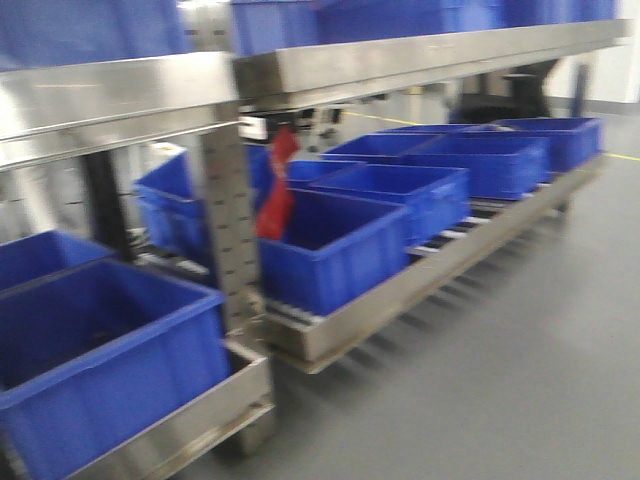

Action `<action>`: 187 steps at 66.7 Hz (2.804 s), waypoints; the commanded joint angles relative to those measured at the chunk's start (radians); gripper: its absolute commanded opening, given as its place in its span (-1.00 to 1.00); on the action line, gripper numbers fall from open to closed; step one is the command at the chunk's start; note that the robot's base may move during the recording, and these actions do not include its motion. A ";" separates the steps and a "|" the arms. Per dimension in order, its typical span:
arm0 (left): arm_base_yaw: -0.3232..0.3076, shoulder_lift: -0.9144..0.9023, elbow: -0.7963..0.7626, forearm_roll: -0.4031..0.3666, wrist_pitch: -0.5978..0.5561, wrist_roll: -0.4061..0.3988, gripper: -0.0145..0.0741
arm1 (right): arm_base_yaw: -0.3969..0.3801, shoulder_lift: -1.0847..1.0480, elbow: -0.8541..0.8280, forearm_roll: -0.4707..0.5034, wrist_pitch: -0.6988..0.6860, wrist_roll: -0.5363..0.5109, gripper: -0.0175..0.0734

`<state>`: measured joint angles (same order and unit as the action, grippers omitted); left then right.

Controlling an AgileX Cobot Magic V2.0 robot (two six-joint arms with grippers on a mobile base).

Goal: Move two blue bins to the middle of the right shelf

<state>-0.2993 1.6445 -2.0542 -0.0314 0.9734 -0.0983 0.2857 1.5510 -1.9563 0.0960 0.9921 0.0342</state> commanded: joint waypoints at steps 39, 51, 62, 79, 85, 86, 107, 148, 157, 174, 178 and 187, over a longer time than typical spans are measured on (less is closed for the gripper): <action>-0.003 -0.014 -0.013 -0.027 -0.051 0.016 -0.92 | 0.001 -0.004 -0.008 0.013 -0.040 -0.017 -0.95; -0.003 -0.014 -0.013 -0.027 -0.051 0.016 -0.92 | 0.001 -0.004 -0.008 0.013 -0.040 -0.017 -0.95; -0.003 -0.014 -0.013 -0.027 -0.051 0.016 -0.92 | 0.001 -0.004 -0.008 0.013 -0.040 -0.017 -0.95; -0.003 -0.014 -0.013 -0.027 -0.051 0.016 -0.92 | 0.001 -0.004 -0.008 0.013 -0.040 -0.017 -0.95; -0.003 -0.014 -0.013 -0.027 -0.051 0.016 -0.92 | 0.001 -0.004 -0.008 0.013 -0.040 -0.017 -0.95; -0.003 -0.014 -0.013 -0.027 -0.051 0.016 -0.92 | 0.001 -0.004 -0.008 0.013 -0.040 -0.017 -0.95; -0.003 -0.014 -0.013 -0.027 -0.051 0.016 -0.92 | 0.001 -0.004 -0.008 0.013 -0.040 -0.017 -0.95; -0.003 -0.014 -0.013 -0.027 -0.051 0.016 -0.92 | 0.001 -0.004 -0.008 0.013 -0.040 -0.017 -0.95; -0.003 -0.014 -0.013 -0.027 -0.051 0.016 -0.92 | 0.001 -0.004 -0.008 0.013 -0.040 -0.017 -0.95; -0.003 -0.014 -0.013 -0.027 -0.051 0.016 -0.92 | 0.001 -0.004 -0.008 0.013 -0.040 -0.017 -0.95; -0.003 -0.014 -0.013 -0.027 -0.051 0.016 -0.92 | 0.001 -0.004 -0.008 0.013 -0.040 -0.017 -0.95; -0.003 -0.014 -0.013 -0.027 -0.051 0.016 -0.92 | 0.001 -0.004 -0.008 0.013 -0.042 -0.017 -0.95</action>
<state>-0.2993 1.6445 -2.0542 -0.0289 0.9710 -0.0983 0.2857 1.5539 -1.9563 0.0978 0.9921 0.0342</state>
